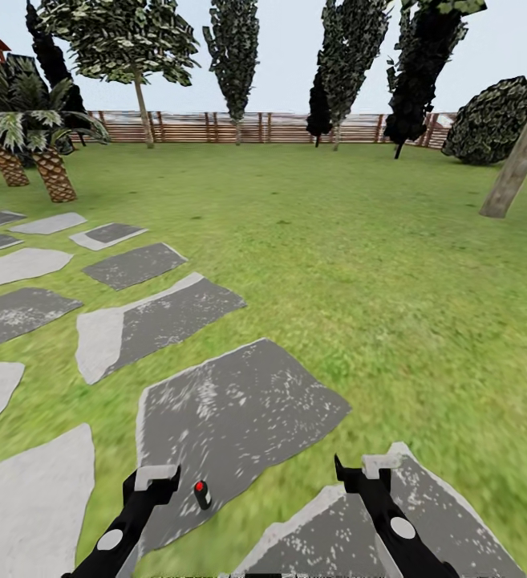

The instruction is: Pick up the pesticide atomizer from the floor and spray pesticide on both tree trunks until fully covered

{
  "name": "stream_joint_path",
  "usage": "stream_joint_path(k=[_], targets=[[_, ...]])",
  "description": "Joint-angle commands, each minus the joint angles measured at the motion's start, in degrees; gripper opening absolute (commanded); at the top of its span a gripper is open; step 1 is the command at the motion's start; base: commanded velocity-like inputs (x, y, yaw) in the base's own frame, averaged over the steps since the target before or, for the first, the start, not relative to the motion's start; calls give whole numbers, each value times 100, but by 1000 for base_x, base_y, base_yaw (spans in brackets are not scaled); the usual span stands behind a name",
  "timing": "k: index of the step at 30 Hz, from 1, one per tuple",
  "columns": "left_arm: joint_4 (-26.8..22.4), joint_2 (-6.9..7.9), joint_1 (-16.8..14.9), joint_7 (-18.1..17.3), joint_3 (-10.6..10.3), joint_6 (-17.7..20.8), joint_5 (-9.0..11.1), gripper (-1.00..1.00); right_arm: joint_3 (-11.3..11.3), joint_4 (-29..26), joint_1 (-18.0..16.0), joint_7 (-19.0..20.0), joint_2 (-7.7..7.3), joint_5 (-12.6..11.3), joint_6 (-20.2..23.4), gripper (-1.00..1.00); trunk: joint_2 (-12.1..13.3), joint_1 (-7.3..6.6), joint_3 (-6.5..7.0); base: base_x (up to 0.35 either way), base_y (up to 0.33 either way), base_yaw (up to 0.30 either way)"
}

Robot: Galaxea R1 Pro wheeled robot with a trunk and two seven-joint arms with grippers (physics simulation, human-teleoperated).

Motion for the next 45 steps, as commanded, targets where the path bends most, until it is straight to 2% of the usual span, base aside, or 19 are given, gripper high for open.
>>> stream_joint_path(k=[1, 5, 14, 28, 45], targets=[[0, 0, 0, 0, 1, 0, 0, 100, 0, 0, 0, 0, 0, 0, 0, 100, -42, 22, -28, 0, 0, 63], [0, 0, 0, 0, -1, 0, -1, 100, -4, 0, 0, 3, 0, -3, 0, 100, -202, 110, -136, 0, 0, 43], [0, 0, -2, 0, -2, -7, -1, 100, 0, -1, 0, 0, 0, -8, 0, 100, -214, 133, -416, 0, 0, -97], [0, -21, -1, 46, -17, -50, -35, 100, 8, -7, 0, -10, 0, 5, -1, 100, -214, 133, -478, 3, -10, -74], [0, -18, -9, 53, -11, -44, -20, 100, 9, 0, 0, 1, 0, 0, -9, 100, -214, 133, -478, 26, -250, 31]])
